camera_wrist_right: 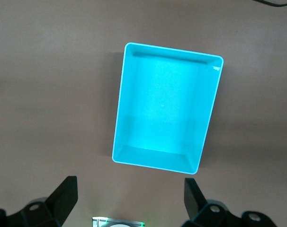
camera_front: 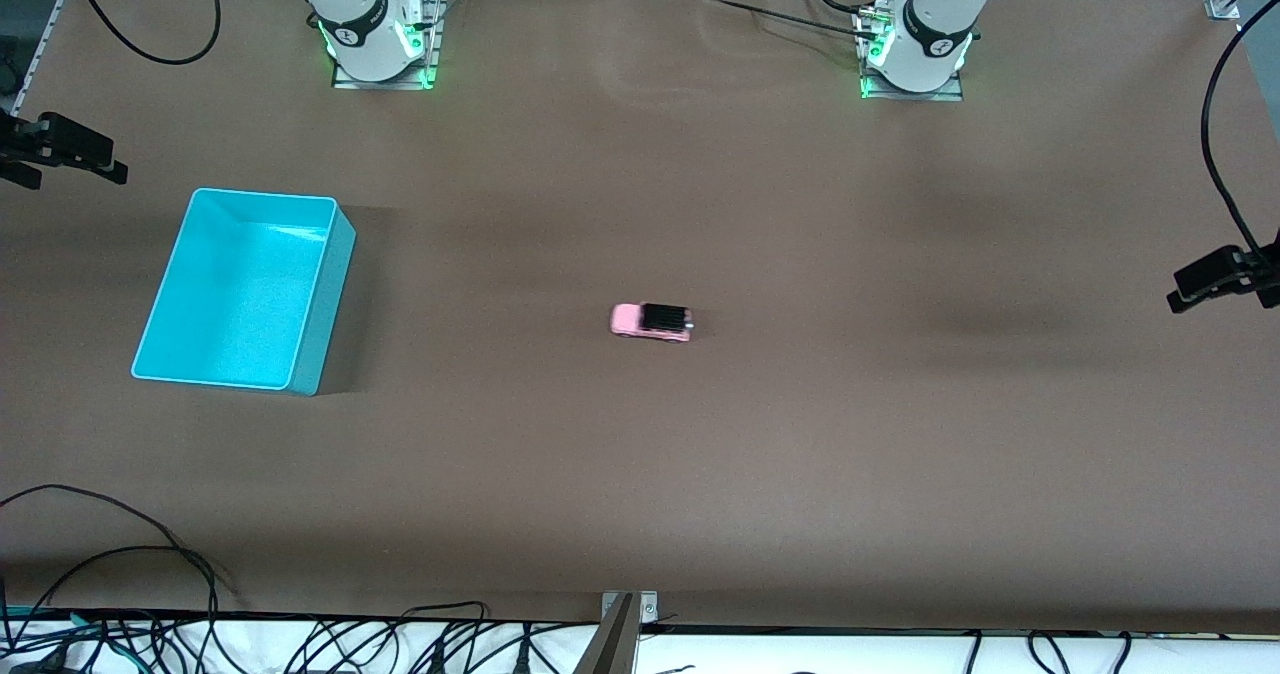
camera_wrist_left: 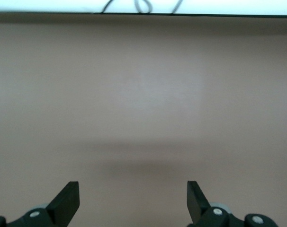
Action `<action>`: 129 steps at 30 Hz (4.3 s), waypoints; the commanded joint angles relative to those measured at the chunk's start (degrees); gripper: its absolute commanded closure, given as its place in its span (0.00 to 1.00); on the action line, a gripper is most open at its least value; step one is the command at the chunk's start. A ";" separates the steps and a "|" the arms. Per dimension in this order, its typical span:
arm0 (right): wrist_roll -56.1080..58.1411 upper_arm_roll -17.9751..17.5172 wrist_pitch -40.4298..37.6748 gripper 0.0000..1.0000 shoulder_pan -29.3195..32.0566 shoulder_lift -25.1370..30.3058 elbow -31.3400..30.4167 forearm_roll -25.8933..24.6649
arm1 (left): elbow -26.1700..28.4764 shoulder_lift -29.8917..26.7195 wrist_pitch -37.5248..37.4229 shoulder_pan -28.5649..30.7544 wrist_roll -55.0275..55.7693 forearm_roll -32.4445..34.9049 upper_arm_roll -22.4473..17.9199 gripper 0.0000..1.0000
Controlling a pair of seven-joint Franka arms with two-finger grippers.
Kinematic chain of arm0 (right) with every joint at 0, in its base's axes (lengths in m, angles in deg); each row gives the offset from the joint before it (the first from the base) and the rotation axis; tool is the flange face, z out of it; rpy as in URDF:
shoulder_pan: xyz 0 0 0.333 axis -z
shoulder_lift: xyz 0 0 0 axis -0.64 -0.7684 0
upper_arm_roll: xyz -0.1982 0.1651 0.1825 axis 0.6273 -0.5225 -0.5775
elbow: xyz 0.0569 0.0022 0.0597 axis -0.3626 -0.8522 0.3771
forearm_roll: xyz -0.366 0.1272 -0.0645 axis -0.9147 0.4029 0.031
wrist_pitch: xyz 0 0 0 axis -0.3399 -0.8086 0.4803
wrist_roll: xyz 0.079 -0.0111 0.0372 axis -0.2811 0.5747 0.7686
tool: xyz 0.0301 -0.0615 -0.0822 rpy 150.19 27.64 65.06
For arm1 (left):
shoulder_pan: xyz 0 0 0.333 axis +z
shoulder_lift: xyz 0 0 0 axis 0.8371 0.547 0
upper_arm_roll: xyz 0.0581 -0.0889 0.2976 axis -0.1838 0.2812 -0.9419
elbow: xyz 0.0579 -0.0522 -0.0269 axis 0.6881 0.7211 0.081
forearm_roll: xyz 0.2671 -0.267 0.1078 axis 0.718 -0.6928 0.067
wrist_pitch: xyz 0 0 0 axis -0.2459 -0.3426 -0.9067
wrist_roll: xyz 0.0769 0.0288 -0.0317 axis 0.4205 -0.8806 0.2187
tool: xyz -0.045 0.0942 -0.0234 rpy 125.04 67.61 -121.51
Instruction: Wind and store pink jeep toy
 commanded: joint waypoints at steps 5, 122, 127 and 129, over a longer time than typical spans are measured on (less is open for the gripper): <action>-0.95 -0.36 -1.98 0.00 -0.09 0.10 0.70 -0.56 | 0.26 -2.27 -1.24 -0.08 -2.00 -1.26 2.11 0.00; -114.60 -8.27 61.74 0.81 -8.44 -18.00 -39.73 -1.18 | 3.43 -0.33 -1.06 2.03 -1.38 -0.99 1.94 0.00; -114.60 -8.36 60.87 0.81 -8.96 -16.78 -38.86 -1.26 | 3.43 -0.33 -1.06 2.03 -1.38 -0.91 1.94 0.00; -114.60 -8.36 58.50 0.81 -9.23 -15.98 -37.72 -1.26 | 3.43 -0.33 -1.06 2.03 -1.38 -0.91 1.94 0.00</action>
